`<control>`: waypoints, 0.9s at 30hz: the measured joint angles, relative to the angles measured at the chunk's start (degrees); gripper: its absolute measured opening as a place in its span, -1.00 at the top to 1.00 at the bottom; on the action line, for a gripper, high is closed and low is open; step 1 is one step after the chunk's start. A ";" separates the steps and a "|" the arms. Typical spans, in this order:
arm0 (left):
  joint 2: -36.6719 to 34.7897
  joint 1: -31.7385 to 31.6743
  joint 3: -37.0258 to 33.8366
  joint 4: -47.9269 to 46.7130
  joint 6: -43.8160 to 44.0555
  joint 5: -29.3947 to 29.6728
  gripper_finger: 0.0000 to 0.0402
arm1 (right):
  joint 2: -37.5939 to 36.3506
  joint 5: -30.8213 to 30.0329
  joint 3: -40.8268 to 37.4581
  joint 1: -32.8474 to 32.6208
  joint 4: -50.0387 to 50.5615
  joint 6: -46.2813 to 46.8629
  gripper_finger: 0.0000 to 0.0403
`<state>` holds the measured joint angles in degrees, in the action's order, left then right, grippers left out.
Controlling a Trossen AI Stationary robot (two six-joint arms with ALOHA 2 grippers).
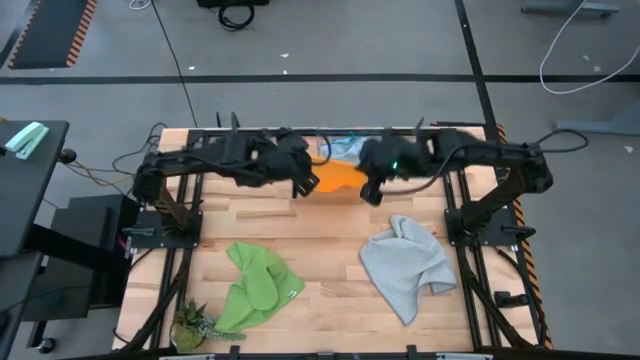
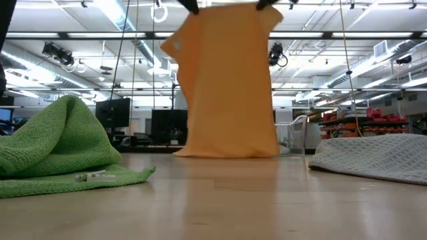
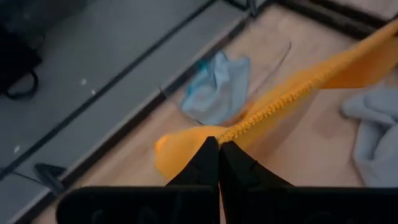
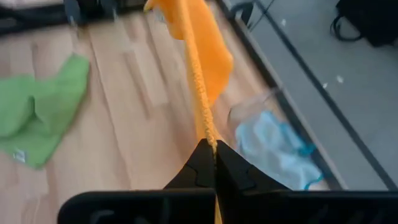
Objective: Fold microfiber towels
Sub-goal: Fold the orange microfiber cloth
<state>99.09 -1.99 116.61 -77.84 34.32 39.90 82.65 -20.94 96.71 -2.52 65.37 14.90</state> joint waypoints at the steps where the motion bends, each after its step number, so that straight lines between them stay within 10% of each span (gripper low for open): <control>1: -0.15 0.15 -2.06 1.40 0.82 -0.98 0.99 | -0.30 0.05 -2.03 -1.25 -0.28 1.31 1.00; 27: -8.00 27.75 -38.92 33.95 49.86 -16.30 0.99 | -4.98 19.16 -37.10 -18.51 -32.65 18.69 1.00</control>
<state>91.09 25.76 77.69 -43.89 84.18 23.60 77.67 -1.78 59.61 -21.02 32.72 33.59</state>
